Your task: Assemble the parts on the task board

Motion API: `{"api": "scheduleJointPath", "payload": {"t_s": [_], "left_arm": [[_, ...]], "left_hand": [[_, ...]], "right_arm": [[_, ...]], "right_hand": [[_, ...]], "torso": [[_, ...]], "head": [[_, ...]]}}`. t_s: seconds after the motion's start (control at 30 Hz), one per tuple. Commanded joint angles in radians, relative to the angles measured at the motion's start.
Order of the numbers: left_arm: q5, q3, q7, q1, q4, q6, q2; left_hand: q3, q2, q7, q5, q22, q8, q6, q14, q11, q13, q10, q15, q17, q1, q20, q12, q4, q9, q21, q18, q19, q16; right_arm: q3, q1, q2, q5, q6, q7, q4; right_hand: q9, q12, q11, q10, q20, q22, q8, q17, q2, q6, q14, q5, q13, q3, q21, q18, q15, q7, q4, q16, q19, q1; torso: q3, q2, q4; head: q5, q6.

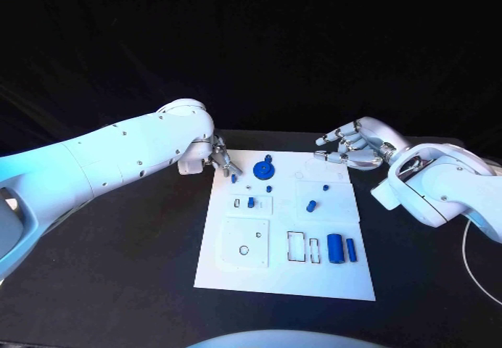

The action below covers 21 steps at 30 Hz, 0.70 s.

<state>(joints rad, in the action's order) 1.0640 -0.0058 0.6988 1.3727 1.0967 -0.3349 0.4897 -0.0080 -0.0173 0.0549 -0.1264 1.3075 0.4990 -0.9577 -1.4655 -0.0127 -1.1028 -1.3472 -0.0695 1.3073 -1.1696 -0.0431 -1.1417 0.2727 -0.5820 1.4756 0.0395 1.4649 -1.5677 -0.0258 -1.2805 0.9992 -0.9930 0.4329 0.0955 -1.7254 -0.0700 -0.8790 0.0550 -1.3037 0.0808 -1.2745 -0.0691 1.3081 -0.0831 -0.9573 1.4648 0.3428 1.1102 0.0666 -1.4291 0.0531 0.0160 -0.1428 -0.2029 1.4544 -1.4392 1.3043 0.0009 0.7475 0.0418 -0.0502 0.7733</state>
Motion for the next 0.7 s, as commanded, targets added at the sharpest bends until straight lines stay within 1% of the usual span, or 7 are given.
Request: {"api": "scheduleJointPath", "payload": {"t_s": [0.03,0.5,0.7], "left_arm": [[-0.019,0.000,-0.005,0.000,0.002,-0.019,-0.003],[-0.025,-0.002,-0.007,0.000,0.000,-0.029,-0.008],[-0.025,-0.004,-0.008,-0.001,-0.003,-0.034,-0.011]], "left_hand": [[-0.004,0.000,0.000,0.000,0.139,0.007,-0.005,-0.105,-0.004,-0.001,-0.006,-0.004,0.264,-0.014,0.005,-0.006,-0.003,-0.002,0.004,-0.007,0.040,-0.003],[-0.005,0.007,-0.002,0.000,0.140,0.011,-0.009,-0.105,-0.005,0.000,-0.007,-0.005,0.264,-0.029,0.006,-0.006,-0.009,-0.005,0.005,-0.007,0.040,-0.003],[-0.004,0.016,-0.003,-0.001,0.142,0.012,-0.010,-0.105,-0.006,0.000,-0.009,-0.006,0.264,-0.044,0.007,-0.007,-0.015,-0.007,0.005,-0.007,0.041,-0.003]], "right_arm": [[0.000,0.001,-0.002,-0.003,-0.014,0.000,0.001],[0.000,0.001,-0.004,-0.003,-0.016,0.000,0.000],[0.000,0.001,-0.004,-0.003,-0.017,0.001,0.000]], "right_hand": [[0.000,0.002,-0.003,0.003,0.000,0.001,0.000,0.077,0.005,-0.007,0.066,0.007,-0.001,-0.004,0.005,0.009,0.008,0.000,0.005,-0.005,0.003,0.002],[0.000,0.002,-0.003,0.003,0.000,0.001,0.000,0.077,0.005,-0.007,0.066,0.007,-0.001,-0.004,0.005,0.009,0.008,0.000,0.005,-0.005,0.003,0.002],[0.000,0.002,-0.003,0.003,0.000,0.001,0.000,0.077,0.005,-0.007,0.066,0.007,-0.001,-0.004,0.005,0.009,0.008,0.000,0.005,-0.005,0.003,0.002]], "torso": [[0.0003,0.000,0.0003],[0.0006,0.000,-0.0005],[0.0003,0.000,-0.0002]], "head": [[0.002,0.000],[0.002,0.002],[0.002,0.004]]}}
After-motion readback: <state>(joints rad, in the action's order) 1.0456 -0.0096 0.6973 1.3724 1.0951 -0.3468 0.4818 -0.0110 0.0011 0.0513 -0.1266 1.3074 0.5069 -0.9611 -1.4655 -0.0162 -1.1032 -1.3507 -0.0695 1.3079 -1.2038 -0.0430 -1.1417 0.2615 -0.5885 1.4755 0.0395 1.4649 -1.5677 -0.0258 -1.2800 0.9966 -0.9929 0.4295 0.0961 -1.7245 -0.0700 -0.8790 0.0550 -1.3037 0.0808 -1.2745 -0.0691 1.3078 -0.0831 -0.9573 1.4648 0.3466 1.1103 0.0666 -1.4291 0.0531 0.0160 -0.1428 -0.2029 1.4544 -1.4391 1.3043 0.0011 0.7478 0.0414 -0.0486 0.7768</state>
